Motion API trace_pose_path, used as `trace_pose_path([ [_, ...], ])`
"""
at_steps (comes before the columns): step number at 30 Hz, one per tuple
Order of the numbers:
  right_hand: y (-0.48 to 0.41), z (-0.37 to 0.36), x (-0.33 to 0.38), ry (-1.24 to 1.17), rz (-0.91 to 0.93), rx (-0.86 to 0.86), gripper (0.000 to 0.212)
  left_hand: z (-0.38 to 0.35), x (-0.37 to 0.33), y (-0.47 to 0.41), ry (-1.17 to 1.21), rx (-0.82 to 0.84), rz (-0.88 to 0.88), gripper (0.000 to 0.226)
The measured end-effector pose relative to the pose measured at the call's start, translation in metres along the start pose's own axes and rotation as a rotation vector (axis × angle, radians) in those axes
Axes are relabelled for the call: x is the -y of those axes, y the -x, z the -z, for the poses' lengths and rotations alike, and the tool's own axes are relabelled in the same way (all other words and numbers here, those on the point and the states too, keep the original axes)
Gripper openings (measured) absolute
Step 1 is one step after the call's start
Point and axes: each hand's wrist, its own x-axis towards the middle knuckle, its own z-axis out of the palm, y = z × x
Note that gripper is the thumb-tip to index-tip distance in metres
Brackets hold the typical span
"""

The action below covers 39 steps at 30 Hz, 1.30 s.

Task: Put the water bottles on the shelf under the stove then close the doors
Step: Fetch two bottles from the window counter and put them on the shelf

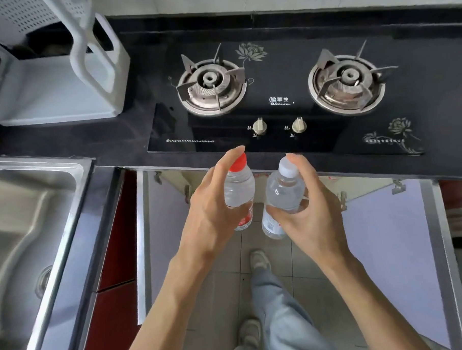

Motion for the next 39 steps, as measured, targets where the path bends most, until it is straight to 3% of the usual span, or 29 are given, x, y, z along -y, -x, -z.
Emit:
trace_pose_path([
  [11,-0.003,-0.084,-0.111,-0.035,0.096,-0.125,0.09,-0.074,0.102,-0.013,0.058,-0.021,-0.019,0.114],
  [22,0.011,-0.161,-0.21,-0.006,0.147,-0.174,0.09,-0.157,0.213,-0.006,0.105,-0.214,-0.078,0.109],
  [28,0.02,-0.202,-0.274,0.031,0.131,-0.178,0.092,-0.2,0.277,0.0,0.107,-0.229,-0.069,0.112],
  [39,0.004,-0.288,-0.406,-0.127,0.097,-0.086,0.097,-0.276,0.403,-0.019,0.113,-0.257,-0.119,0.122],
])
